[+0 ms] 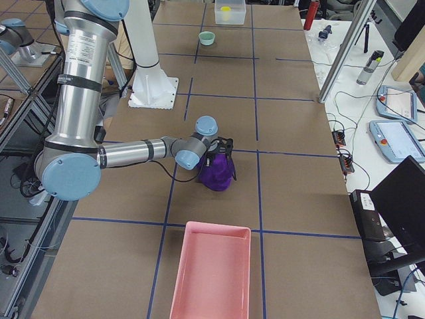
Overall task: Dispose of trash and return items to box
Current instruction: 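Pinch the purple cloth with the right gripper, then lift the purple cloth and drop it into the pink bin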
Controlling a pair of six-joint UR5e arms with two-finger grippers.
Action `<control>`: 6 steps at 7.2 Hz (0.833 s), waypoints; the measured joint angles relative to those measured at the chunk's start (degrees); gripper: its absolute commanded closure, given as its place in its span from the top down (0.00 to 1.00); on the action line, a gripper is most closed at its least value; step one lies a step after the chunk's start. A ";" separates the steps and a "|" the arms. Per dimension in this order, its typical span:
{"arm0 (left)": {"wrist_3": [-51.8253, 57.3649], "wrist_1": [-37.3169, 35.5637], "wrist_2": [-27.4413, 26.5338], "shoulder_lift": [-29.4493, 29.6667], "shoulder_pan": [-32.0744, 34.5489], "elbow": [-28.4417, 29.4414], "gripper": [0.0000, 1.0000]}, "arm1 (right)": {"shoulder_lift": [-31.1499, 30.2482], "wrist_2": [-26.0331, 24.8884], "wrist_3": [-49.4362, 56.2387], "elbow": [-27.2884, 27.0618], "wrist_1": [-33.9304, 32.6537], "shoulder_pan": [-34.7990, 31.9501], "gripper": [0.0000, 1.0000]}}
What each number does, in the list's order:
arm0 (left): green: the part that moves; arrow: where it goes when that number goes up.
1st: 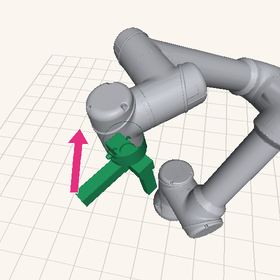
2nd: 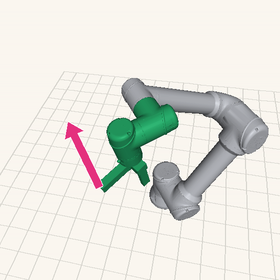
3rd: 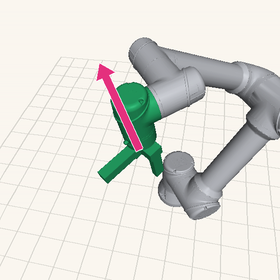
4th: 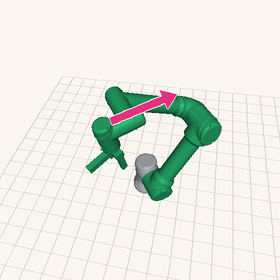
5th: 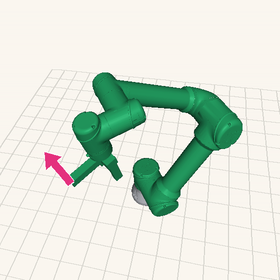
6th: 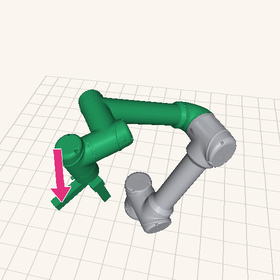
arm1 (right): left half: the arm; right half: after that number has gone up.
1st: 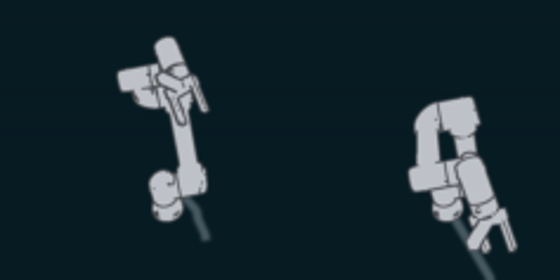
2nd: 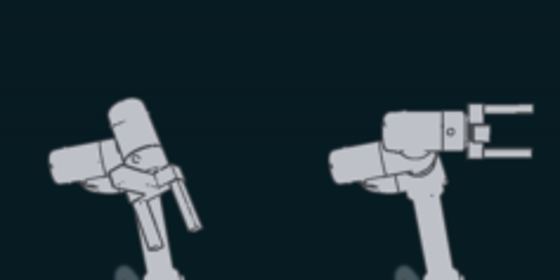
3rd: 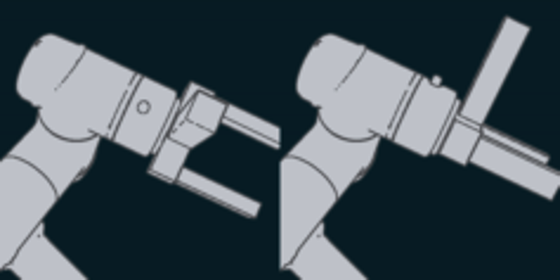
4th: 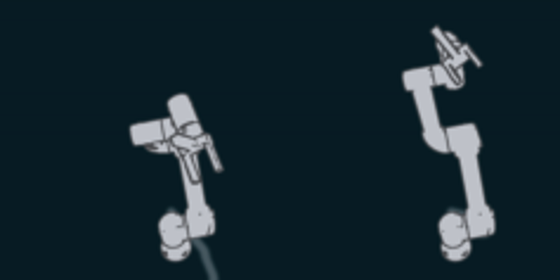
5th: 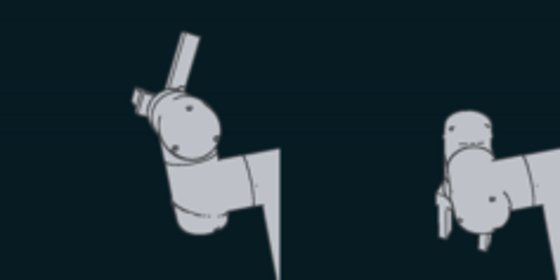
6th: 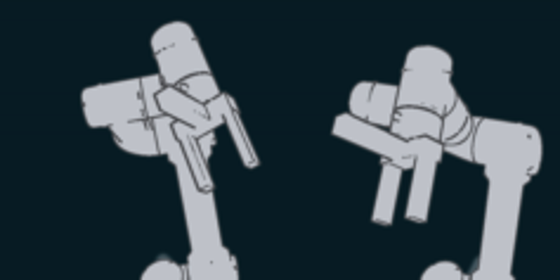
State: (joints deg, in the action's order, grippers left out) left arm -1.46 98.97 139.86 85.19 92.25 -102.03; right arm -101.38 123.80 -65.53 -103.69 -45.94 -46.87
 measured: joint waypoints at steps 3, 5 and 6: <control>-3.75 1.94 2.43 0.04 -2.88 0.20 1.00 | -0.02 15.20 9.07 -1.45 0.03 -20.61 0.00; -7.17 4.40 2.61 0.00 -4.90 0.25 1.00 | -0.61 23.59 14.31 -1.61 -0.34 -35.56 0.00; -7.85 4.86 2.66 0.02 -5.31 0.25 1.00 | -1.41 25.10 17.22 -1.46 -1.40 -41.27 0.00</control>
State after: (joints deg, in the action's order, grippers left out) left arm -9.31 103.83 142.52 85.22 86.94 -101.78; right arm -102.79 148.90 -48.31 -105.15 -47.35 -88.14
